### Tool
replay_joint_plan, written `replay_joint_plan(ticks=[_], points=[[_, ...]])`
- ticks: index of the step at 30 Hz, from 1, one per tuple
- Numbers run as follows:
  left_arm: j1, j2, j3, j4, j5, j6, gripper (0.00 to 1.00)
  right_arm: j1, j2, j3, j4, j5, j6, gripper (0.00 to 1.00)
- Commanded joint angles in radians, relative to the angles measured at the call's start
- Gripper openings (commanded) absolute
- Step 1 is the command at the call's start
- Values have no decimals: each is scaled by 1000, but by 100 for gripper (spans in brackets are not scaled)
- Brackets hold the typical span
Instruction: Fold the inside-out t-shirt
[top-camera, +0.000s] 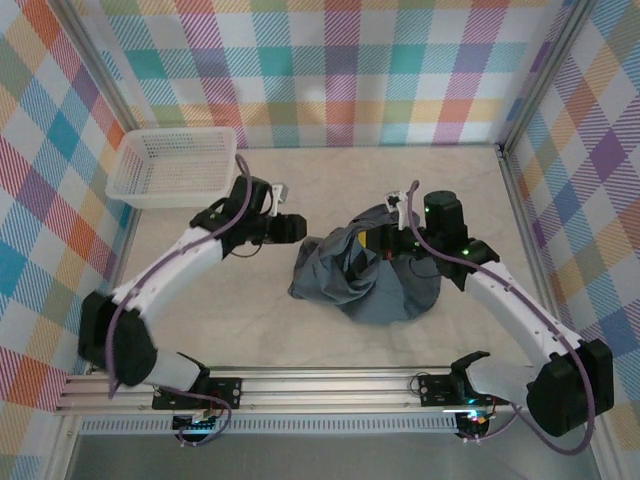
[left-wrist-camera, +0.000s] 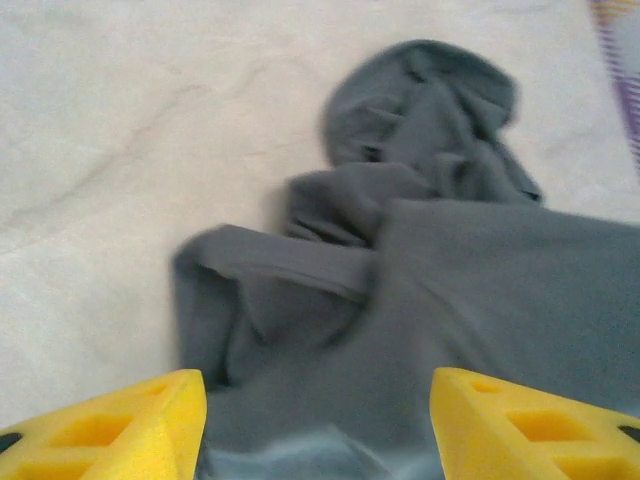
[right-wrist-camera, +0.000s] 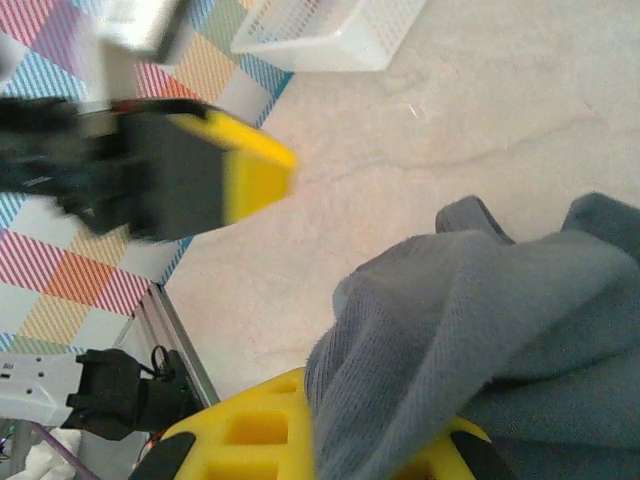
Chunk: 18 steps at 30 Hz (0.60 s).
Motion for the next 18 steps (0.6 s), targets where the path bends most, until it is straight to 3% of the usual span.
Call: replay_joint_plan(ticks=[1, 5, 10, 13, 15, 18], points=[[-175, -112, -50, 63, -114, 39, 57, -7, 22, 62, -15, -34, 8, 0], [-309, -75, -43, 91, -330, 43, 56, -7, 37, 79, -18, -51, 28, 0], [-327, 83, -1, 217, -370, 124, 69, -7, 23, 84, -25, -69, 44, 0], [-316, 181, 61, 240, -473, 140, 70, -7, 13, 89, -41, -78, 41, 0], [-283, 220, 116, 234, -443, 119, 58, -7, 9, 86, -40, -103, 45, 0], [-233, 234, 167, 217, -344, 69, 8, -8, 23, 102, -97, -75, 34, 0]])
